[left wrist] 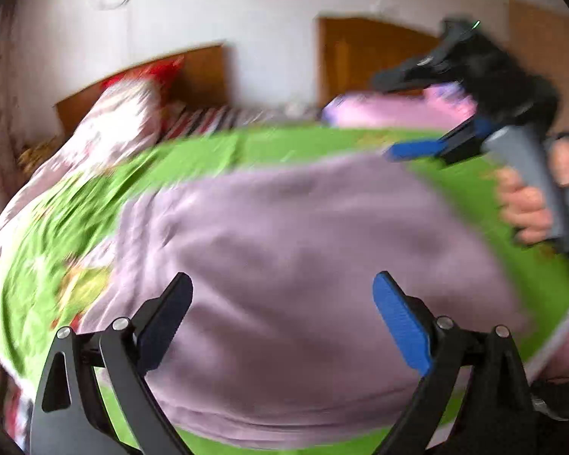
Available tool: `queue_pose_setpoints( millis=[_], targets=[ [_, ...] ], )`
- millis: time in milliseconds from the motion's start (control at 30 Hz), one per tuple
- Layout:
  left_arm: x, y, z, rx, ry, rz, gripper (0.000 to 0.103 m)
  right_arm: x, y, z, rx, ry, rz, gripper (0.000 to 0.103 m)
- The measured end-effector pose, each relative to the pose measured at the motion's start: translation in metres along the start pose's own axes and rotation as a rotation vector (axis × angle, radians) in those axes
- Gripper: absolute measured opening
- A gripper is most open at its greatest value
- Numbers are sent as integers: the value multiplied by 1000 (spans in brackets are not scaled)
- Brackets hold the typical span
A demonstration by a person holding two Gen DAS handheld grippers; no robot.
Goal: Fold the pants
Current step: 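Press and smooth the folded bundle with both open tools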
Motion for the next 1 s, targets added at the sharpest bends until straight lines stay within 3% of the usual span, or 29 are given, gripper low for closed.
queue_pose_setpoints(
  millis=[33, 67, 100, 167, 267, 333, 400, 500, 600, 700, 800, 900, 1000],
  targets=[
    [5, -9, -3, 6, -1, -22, 96, 13, -1, 9, -1, -22, -26, 99],
    [4, -12, -3, 14, -4, 5, 97, 23, 1, 22, -11, -79, -33, 98],
    [2, -13, -3, 9, -6, 17, 97, 29, 6, 45, -9, -178, -15, 94],
    [0, -14, -2, 7, 0, 11, 97, 22, 15, 54, 84, -147, 44, 93],
    [5, -16, -5, 4, -4, 12, 97, 2, 24, 36, 15, -193, 130, 95],
    [6, -18, -4, 5, 4, 10, 98, -9, 24, 13, -35, -169, 163, 96],
    [8, -16, -4, 3, 13, 7, 99, -13, 14, -5, -65, -107, 141, 99],
    [11, -13, -6, 0, 21, -1, 99, -10, -16, -14, -94, -56, 39, 99],
    [11, -13, -4, 5, 24, -8, 99, 4, -40, 18, -81, -191, -42, 98],
    [10, -13, -3, 5, 26, -8, 99, -13, -37, 22, -54, -199, 28, 98],
    [10, -12, -3, 5, 28, -7, 100, -40, -42, -3, -87, -159, 89, 99],
    [10, -12, -4, 6, 30, -3, 100, -49, -71, -23, -108, -90, 36, 99],
    [10, -12, -4, 6, 33, -4, 100, -45, -113, -25, -170, -112, -57, 99]
  ],
)
Point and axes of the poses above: each gripper's, at about its wrist camera, not at the fingertips, and x roughly the way its jaws point, z to its right, y to its top, the point moved 8 cm from there along x, roughly the way its jaws point, and after that the axes turned 11 degrees about z, right-handed, at the moved point
